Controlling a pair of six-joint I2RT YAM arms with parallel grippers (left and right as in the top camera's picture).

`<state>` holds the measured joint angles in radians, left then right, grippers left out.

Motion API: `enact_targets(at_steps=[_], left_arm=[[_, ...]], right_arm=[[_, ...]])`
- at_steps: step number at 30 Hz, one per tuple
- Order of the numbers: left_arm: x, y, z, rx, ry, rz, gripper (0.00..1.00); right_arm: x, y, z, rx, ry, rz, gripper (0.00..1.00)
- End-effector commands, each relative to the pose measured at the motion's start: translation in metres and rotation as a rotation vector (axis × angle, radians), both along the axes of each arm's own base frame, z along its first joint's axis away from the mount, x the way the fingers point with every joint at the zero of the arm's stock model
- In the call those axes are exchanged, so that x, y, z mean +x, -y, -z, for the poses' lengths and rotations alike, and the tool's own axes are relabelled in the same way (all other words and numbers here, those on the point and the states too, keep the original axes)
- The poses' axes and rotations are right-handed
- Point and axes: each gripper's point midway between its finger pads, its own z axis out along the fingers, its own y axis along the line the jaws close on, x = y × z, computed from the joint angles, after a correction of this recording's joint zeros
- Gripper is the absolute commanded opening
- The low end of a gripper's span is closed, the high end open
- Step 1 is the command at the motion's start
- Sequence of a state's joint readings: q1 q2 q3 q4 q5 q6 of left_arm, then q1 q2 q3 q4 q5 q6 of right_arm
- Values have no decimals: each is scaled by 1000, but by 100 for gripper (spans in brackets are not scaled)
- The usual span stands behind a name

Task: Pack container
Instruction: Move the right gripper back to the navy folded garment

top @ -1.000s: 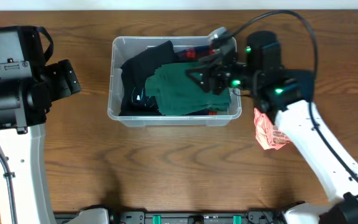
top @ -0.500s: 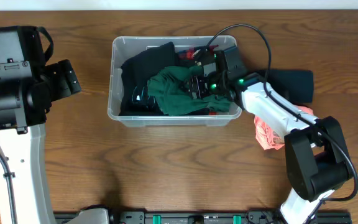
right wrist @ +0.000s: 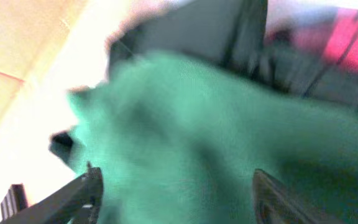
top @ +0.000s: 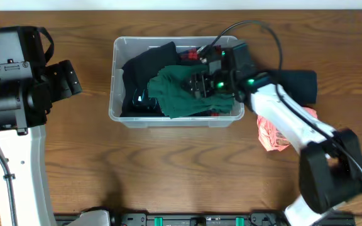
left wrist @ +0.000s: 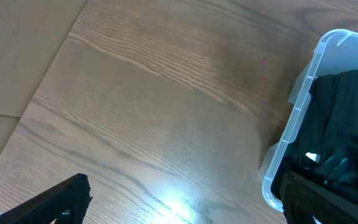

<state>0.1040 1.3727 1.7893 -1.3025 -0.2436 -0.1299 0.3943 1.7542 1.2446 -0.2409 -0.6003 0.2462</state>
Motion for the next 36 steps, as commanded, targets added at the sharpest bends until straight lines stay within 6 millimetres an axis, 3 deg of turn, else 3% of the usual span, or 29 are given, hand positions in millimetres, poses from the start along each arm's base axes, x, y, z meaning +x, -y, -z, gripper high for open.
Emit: enact_targets(at_steps=[1, 5, 8, 15, 24, 26, 30, 36], left_arm=[[-1, -4, -2, 16, 0, -8, 98], [-1, -4, -2, 16, 0, -8, 98], [-1, -4, -2, 16, 0, -8, 98], [-1, -4, -2, 16, 0, -8, 98], [-1, -4, -2, 16, 0, -8, 98], [-1, -4, -2, 16, 0, -8, 98], [-1, -4, -2, 16, 0, -8, 98], [-1, -4, -2, 16, 0, -8, 98]], right_arm=[[5, 31, -70, 54, 162, 44, 78], [11, 81, -111, 69, 240, 158, 80], [15, 128, -122, 55, 242, 266, 80], [13, 237, -104, -5, 122, 527, 79], [3, 342, -74, -211, 80, 763, 89], [3, 358, -62, -228, 47, 802, 89], [8, 370, -35, -228, -25, 818, 89], [20, 366, 30, -169, -197, 777, 85]])
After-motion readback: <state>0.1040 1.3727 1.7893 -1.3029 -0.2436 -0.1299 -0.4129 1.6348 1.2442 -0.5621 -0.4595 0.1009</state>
